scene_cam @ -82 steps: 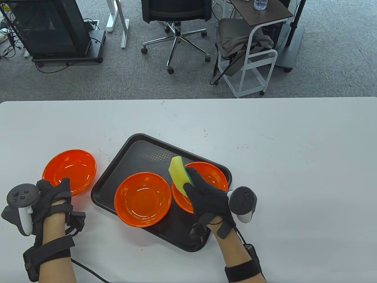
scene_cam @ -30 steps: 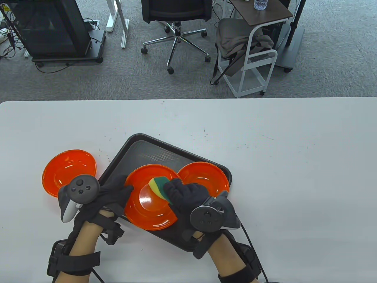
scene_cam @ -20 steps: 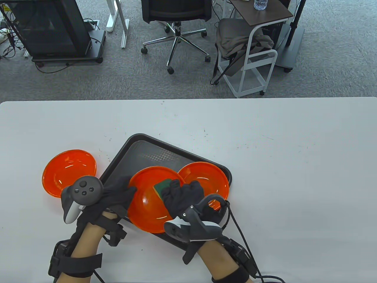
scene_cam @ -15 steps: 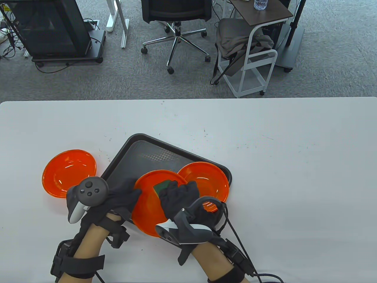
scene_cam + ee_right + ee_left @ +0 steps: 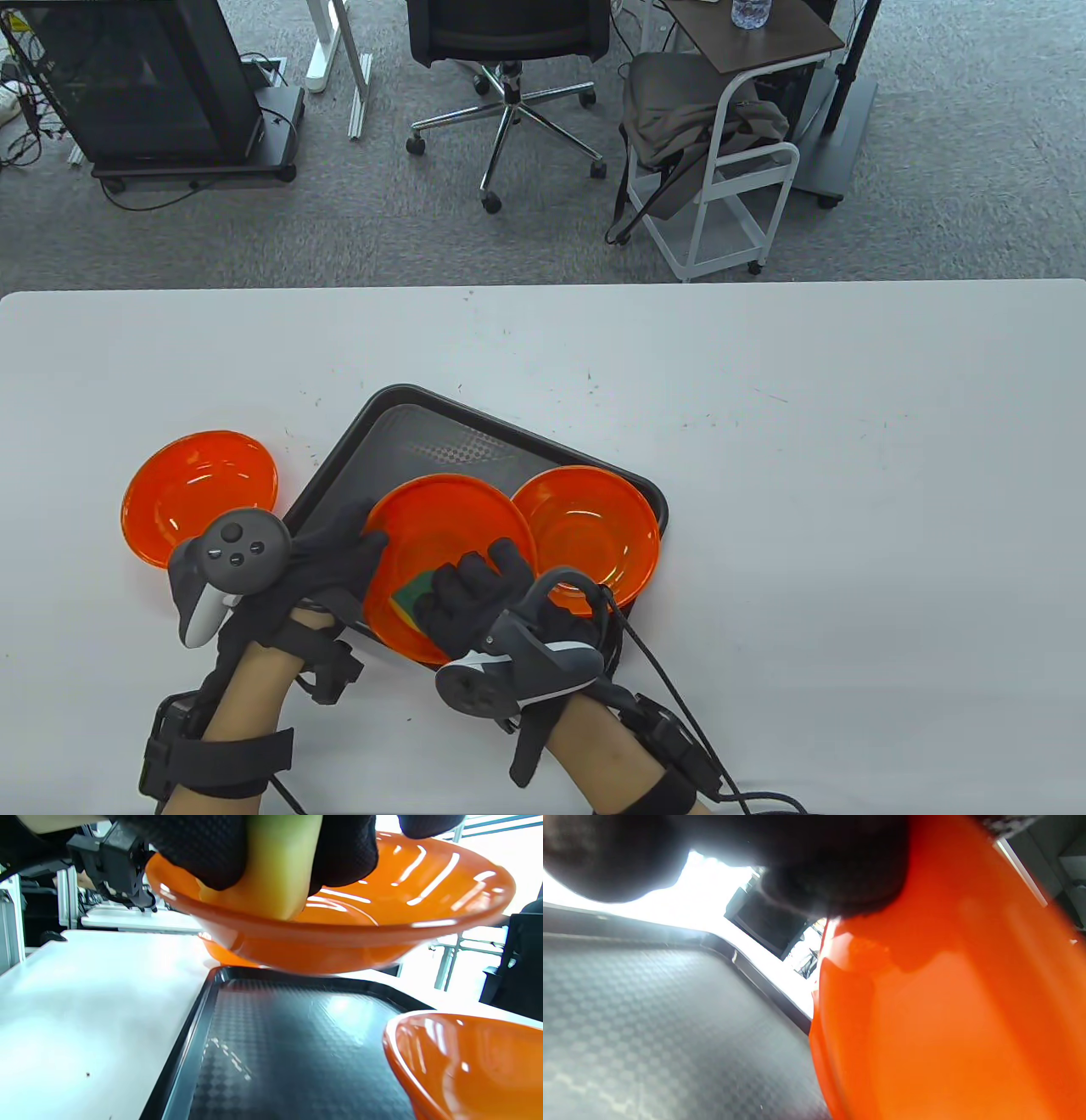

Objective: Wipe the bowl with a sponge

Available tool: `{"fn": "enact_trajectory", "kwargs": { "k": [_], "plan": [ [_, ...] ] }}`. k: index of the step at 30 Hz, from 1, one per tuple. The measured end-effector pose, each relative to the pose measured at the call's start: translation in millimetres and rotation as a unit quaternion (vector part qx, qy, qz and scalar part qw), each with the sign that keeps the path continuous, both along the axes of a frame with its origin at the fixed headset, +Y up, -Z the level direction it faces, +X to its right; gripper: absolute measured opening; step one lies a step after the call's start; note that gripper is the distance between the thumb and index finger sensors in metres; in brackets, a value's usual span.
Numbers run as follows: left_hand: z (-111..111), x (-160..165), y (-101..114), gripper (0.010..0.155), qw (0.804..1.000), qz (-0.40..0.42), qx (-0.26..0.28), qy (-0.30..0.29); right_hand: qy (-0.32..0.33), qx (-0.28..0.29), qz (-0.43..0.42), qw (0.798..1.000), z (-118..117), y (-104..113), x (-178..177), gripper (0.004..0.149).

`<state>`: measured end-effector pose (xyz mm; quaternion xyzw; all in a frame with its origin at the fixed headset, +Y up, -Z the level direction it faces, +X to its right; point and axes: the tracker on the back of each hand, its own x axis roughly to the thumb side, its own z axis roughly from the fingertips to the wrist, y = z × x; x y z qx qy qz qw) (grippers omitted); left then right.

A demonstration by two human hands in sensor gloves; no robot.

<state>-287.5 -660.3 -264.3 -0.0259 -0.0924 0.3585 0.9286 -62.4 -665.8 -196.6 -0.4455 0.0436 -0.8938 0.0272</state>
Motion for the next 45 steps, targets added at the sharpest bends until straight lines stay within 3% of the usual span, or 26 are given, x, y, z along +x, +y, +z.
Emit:
{"fn": "enact_trajectory", "kwargs": {
  "k": [6,15,26,32,36,38,45],
  "plan": [
    [1.4,-11.7,5.7,0.054,1.0,0.009,0.006,0.015,-0.063,0.029,0.047,0.996,-1.4,4.5,3.1,0.047],
    [2.6,11.0,1.5,0.054,0.999,0.007,-0.023,-0.047,-0.123,0.06,0.051,0.989,-11.2,2.9,15.0,0.048],
    [4.2,32.3,-7.0,0.055,0.997,-0.011,-0.019,-0.071,-0.066,0.063,-0.031,0.995,-7.8,-1.3,7.0,0.049],
    [3.4,22.7,-3.2,0.055,0.999,-0.006,0.006,-0.044,0.023,-0.015,-0.097,0.995,-6.1,-4.9,4.8,0.049],
    [3.4,12.2,2.0,0.054,1.0,0.003,0.022,-0.02,0.019,-0.038,-0.074,0.996,-5.2,-2.9,3.1,0.048],
    [4.0,5.7,6.2,0.054,0.999,-0.002,0.037,-0.005,-0.014,-0.057,-0.027,0.998,-2.9,-1.6,0.8,0.048],
    [5.6,-2.7,12.9,0.054,0.999,0.001,0.04,0.001,-0.105,-0.01,0.069,0.992,-2.9,4.5,1.1,0.047]
  ]
}}
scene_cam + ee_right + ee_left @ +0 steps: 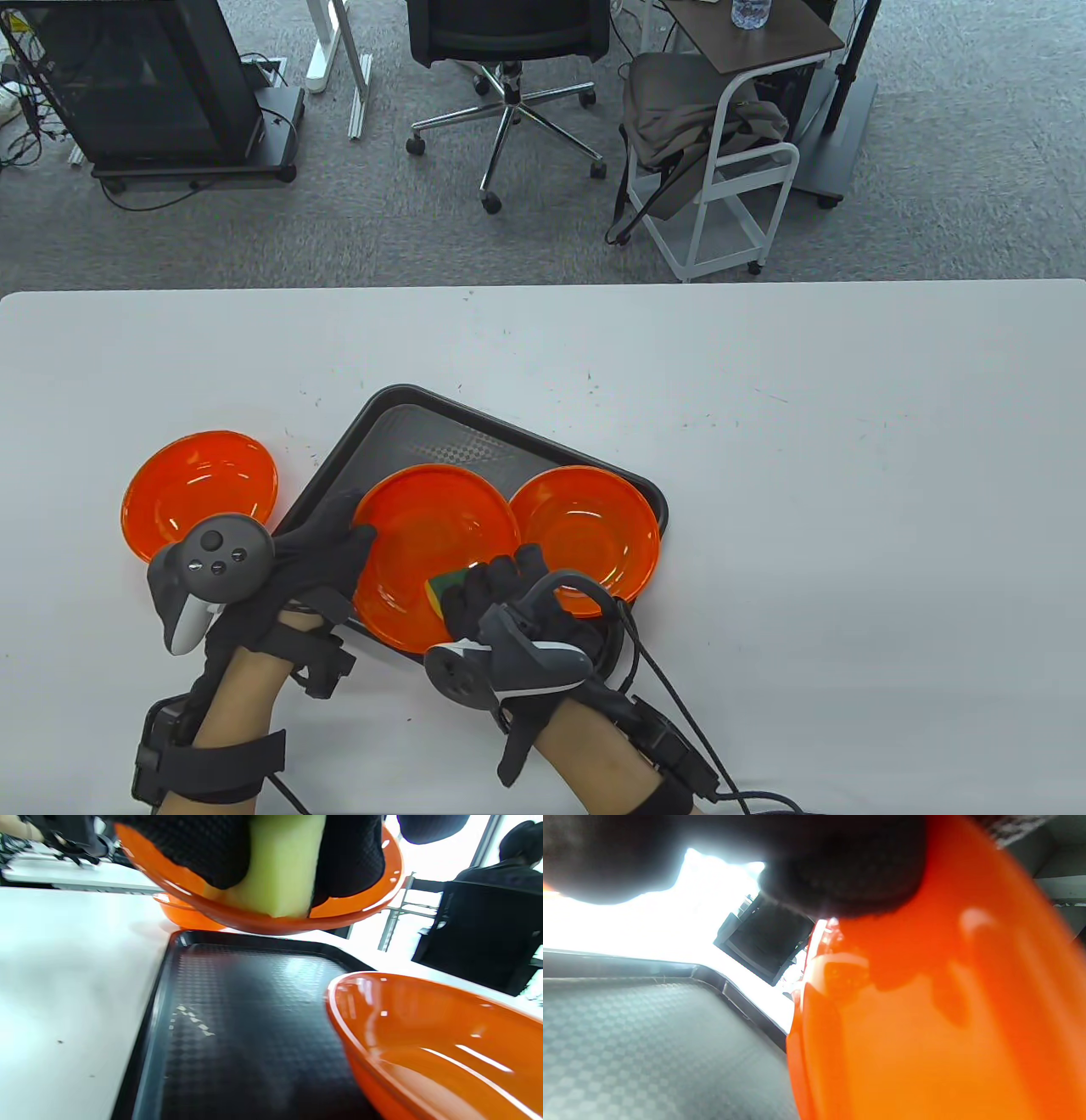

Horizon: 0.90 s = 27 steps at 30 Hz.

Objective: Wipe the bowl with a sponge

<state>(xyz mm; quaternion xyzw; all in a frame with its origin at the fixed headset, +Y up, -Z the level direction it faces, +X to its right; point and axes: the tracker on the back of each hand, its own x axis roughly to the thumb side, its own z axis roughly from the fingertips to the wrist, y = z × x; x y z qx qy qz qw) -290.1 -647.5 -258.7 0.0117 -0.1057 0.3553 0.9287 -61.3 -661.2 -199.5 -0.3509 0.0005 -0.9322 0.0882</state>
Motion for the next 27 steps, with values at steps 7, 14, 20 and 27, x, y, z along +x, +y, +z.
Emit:
{"fn": "enact_trajectory", "kwargs": {
  "k": [7,14,20,27],
  "plan": [
    [-0.4,16.9,-6.4,0.054,0.998,0.004,-0.043,-0.053,-0.051,0.067,0.01,0.996,-8.7,-0.5,10.4,0.047],
    [1.9,32.8,-10.4,0.054,0.996,0.005,-0.047,-0.077,-0.025,0.111,-0.077,0.99,-8.7,3.4,14.4,0.049],
    [5.9,38.9,-7.7,0.054,0.997,0.009,-0.021,-0.08,0.037,0.081,-0.196,0.976,-4.4,5.7,12.9,0.05],
    [6.6,36.8,-7.5,0.054,0.998,0.014,0.01,-0.056,0.094,0.028,-0.244,0.965,-1.9,4.1,9.8,0.051]
  ]
}}
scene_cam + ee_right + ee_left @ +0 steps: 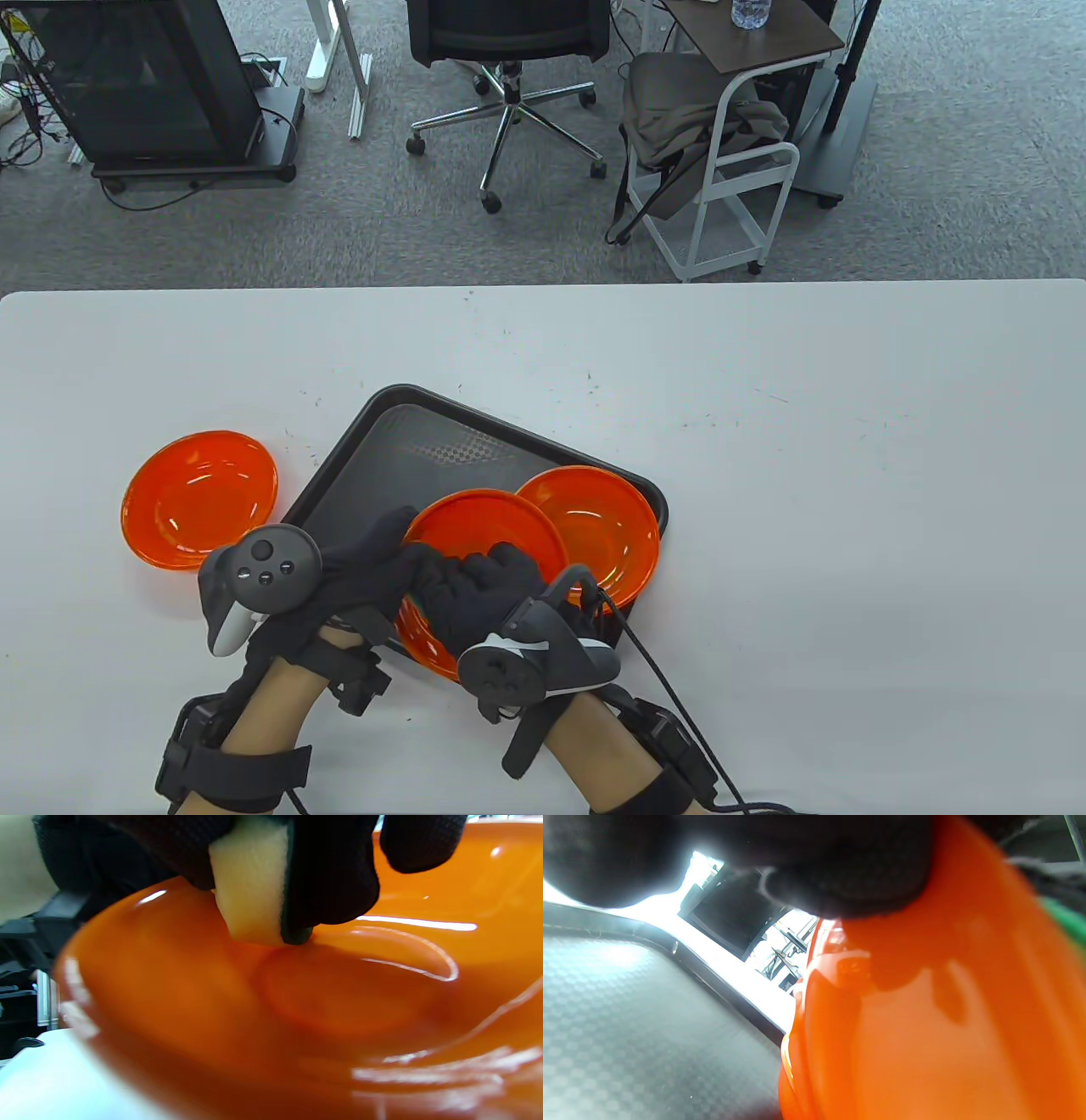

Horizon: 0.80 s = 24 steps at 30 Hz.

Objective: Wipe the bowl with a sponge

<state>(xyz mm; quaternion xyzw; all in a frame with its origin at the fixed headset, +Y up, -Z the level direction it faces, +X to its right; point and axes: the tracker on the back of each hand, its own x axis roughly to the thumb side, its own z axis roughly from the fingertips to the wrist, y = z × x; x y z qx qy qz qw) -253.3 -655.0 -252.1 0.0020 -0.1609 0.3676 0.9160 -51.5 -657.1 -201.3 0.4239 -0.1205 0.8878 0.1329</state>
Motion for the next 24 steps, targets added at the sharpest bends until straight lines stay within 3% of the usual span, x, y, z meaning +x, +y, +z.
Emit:
{"fn": "enact_trajectory", "kwargs": {
  "k": [7,13,18,24],
  "plan": [
    [-1.8,-14.6,3.5,0.054,0.999,-0.002,0.02,0.039,0.038,-0.051,0.027,0.998,2.9,0.0,-6.2,0.049],
    [-5.1,-36.6,6.8,0.054,0.997,0.019,0.019,0.073,0.013,-0.064,0.104,0.992,5.2,3.7,-6.8,0.048],
    [-7.2,-55.1,7.7,0.054,0.994,0.044,0.013,0.099,-0.04,-0.017,0.156,0.987,6.0,11.3,-1.0,0.047],
    [-9.4,-71.9,4.8,0.054,0.989,0.084,-0.002,0.119,-0.089,0.04,0.139,0.985,2.7,19.4,12.4,0.047]
  ]
}}
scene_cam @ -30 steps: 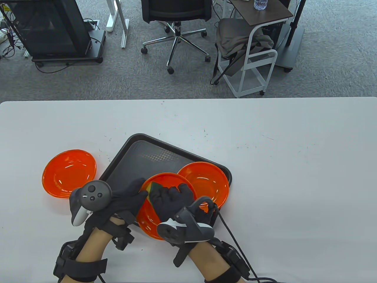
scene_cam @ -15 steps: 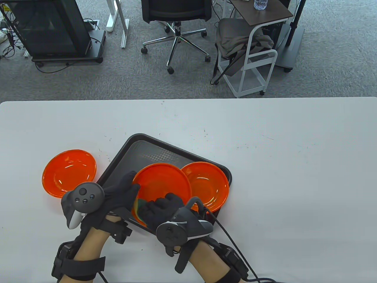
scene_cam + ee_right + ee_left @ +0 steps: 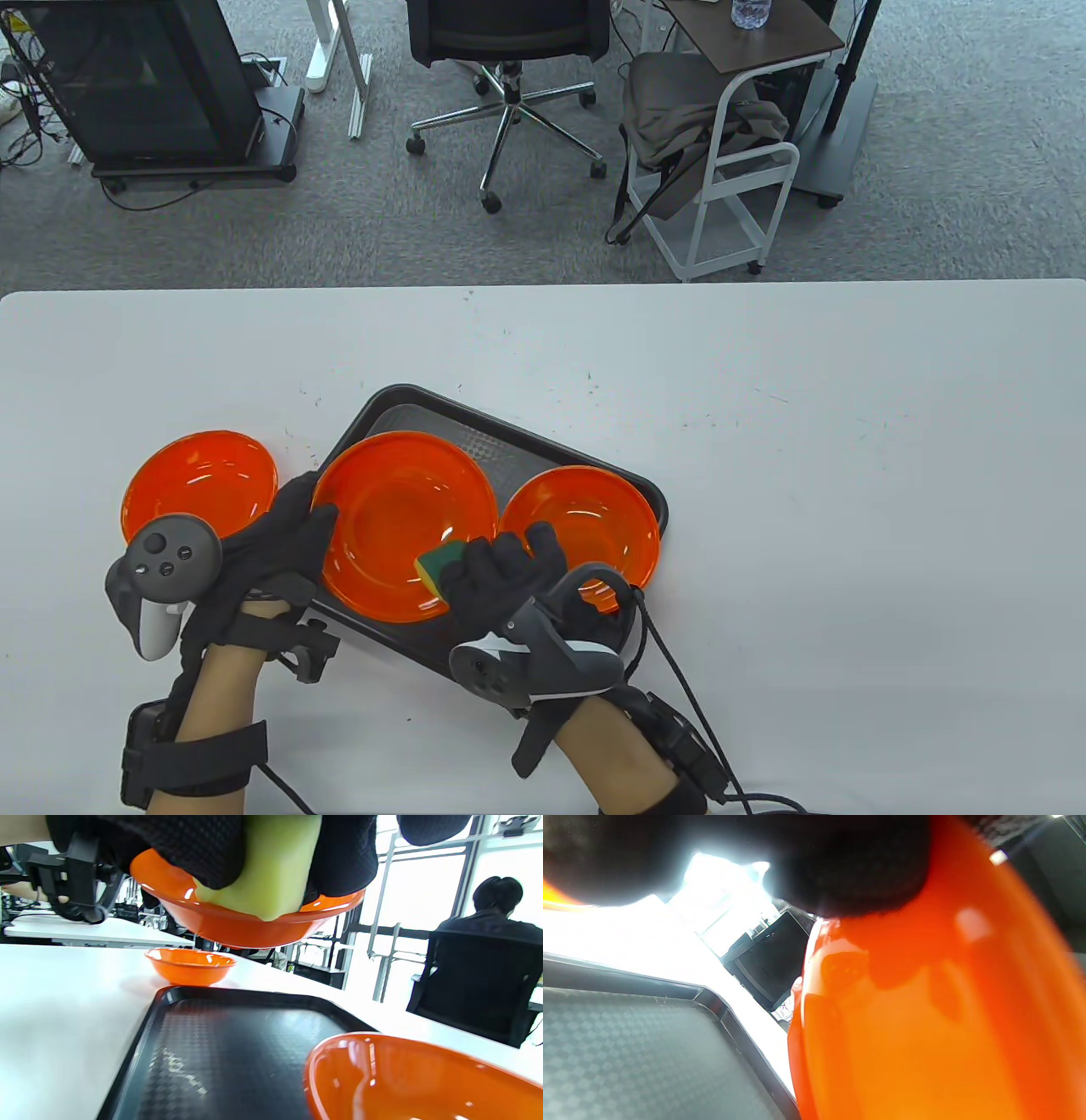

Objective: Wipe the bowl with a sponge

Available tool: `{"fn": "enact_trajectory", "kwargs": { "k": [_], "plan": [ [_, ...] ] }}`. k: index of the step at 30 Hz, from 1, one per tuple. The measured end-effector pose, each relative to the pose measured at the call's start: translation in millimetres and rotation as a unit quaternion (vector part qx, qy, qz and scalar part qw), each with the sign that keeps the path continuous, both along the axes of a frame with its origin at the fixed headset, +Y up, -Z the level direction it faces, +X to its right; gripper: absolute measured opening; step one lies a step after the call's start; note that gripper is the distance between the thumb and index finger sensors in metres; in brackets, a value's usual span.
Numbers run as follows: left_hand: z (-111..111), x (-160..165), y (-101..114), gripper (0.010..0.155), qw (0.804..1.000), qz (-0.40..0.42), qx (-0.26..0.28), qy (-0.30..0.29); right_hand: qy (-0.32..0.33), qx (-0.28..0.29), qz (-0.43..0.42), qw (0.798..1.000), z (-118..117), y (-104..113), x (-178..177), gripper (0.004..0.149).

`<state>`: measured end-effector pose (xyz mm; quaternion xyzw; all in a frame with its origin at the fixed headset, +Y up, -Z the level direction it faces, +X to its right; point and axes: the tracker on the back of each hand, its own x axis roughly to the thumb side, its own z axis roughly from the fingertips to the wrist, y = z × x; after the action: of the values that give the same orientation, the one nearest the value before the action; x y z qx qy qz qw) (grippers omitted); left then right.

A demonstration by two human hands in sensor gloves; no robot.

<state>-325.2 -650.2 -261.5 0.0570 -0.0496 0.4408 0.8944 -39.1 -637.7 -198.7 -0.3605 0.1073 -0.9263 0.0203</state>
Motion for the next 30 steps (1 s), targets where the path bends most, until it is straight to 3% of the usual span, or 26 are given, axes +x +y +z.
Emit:
{"fn": "enact_trajectory", "kwargs": {
  "k": [11,23,26,30],
  "plan": [
    [-2.2,-9.5,-5.1,0.055,0.998,0.054,-0.017,-0.002,-0.052,0.064,-0.067,0.994,-9.8,5.3,29.4,0.048],
    [-4.2,-21.7,-11.3,0.054,0.99,0.138,-0.018,-0.004,-0.091,0.062,-0.164,0.98,-17.3,7.1,59.3,0.048],
    [-4.6,-20.0,-13.7,0.054,0.983,0.184,-0.018,-0.014,-0.058,0.028,-0.257,0.964,-17.0,6.2,63.2,0.048],
    [-4.3,-15.9,-14.3,0.054,0.985,0.169,-0.017,-0.01,0.007,-0.016,-0.376,0.926,-16.2,1.9,61.1,0.048]
  ]
}}
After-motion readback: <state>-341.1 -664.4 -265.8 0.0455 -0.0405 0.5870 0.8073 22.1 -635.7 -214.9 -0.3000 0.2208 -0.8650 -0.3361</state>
